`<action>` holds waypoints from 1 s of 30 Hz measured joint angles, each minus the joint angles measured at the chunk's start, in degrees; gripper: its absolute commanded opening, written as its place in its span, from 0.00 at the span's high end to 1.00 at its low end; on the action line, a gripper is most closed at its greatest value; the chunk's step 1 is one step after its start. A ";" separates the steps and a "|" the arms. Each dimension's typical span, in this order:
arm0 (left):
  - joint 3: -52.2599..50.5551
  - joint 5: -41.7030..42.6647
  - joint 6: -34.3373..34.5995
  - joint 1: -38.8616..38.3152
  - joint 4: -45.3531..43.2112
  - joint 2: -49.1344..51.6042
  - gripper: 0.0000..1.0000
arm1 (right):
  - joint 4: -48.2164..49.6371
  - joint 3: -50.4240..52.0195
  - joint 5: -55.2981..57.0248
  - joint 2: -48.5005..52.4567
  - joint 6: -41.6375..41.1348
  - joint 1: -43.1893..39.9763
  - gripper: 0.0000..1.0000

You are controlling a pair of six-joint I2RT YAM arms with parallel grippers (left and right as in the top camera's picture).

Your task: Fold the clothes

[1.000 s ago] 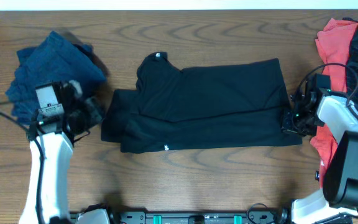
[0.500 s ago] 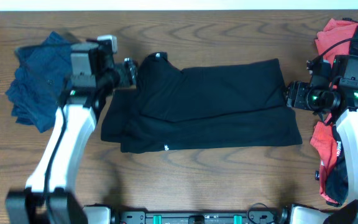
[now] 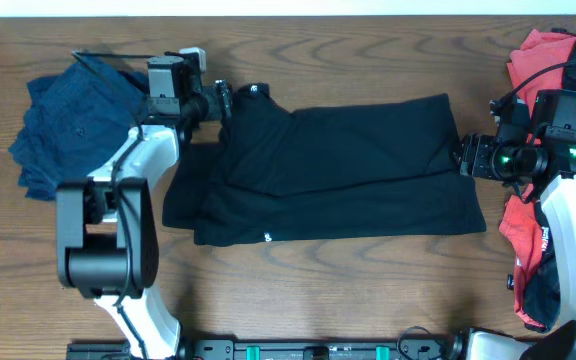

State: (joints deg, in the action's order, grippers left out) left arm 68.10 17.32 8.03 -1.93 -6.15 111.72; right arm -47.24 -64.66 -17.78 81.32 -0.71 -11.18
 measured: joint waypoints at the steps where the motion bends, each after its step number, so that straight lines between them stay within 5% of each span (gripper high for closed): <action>1: 0.00 0.26 0.00 0.00 -0.13 0.66 0.22 | 0.00 0.00 -0.02 0.00 0.04 0.00 0.39; 16: 0.04 3.54 -0.28 0.00 2.29 2.97 0.48 | -0.02 0.00 -0.04 0.00 0.13 0.00 0.45; 30: 0.09 3.23 -0.37 -1.75 -1.77 4.31 0.48 | -0.13 0.00 -0.04 0.00 0.09 0.00 0.46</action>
State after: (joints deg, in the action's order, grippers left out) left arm 68.18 20.56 7.66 -3.68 -7.92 116.03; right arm -47.37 -64.66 -17.82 81.32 -0.62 -11.18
